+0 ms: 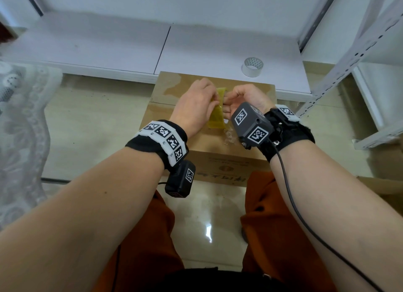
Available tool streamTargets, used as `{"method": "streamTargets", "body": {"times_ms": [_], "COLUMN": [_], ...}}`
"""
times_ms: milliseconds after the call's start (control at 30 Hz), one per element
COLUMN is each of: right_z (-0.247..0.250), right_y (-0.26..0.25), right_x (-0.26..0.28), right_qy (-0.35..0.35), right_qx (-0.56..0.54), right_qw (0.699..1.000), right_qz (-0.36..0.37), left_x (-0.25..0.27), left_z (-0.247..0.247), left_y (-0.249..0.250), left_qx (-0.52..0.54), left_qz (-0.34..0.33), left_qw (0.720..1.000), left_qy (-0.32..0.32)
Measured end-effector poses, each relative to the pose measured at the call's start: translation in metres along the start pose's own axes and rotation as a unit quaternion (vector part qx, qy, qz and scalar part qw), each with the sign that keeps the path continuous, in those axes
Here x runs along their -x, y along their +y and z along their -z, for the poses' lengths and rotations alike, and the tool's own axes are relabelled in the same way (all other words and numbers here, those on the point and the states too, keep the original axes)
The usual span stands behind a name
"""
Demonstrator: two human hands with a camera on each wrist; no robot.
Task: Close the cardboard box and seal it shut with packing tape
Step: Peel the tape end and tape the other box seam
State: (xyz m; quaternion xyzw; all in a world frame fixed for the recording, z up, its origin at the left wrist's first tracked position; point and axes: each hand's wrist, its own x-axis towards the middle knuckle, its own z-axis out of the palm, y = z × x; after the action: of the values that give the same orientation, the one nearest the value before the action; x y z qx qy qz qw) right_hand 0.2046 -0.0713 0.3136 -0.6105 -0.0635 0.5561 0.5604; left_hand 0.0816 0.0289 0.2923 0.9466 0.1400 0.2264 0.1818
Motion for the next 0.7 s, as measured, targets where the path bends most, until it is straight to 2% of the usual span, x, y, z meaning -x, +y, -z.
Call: {"method": "streamTargets", "body": {"times_ms": [133, 267, 333, 467, 600, 700], "right_z": [-0.008, -0.015, -0.017, -0.018, -0.014, -0.016], "right_y": [0.002, 0.006, 0.008, 0.007, 0.003, 0.004], "right_x": [0.011, 0.011, 0.01, 0.006, 0.006, 0.005], "right_qy": [-0.042, -0.014, -0.006, 0.008, 0.05, 0.069], "right_qx": [0.003, 0.176, 0.227, 0.199, 0.149, 0.128], "right_qw": [0.999, 0.979, 0.969, 0.975, 0.981, 0.982], "right_qz": [0.026, 0.099, 0.1, 0.103, 0.111, 0.118], "left_x": [-0.003, -0.004, -0.004, -0.005, -0.004, -0.005], "left_z": [0.0, 0.005, 0.006, 0.01, 0.016, 0.018], "left_y": [-0.005, -0.01, -0.01, -0.013, -0.014, -0.011], "left_qx": [0.029, 0.073, 0.083, 0.092, 0.169, 0.182], "left_qz": [0.067, 0.133, 0.141, 0.147, 0.187, 0.209], "left_qw": [0.997, 0.988, 0.986, 0.983, 0.965, 0.96], "left_qy": [0.018, 0.04, 0.04, 0.055, 0.072, 0.04]}}
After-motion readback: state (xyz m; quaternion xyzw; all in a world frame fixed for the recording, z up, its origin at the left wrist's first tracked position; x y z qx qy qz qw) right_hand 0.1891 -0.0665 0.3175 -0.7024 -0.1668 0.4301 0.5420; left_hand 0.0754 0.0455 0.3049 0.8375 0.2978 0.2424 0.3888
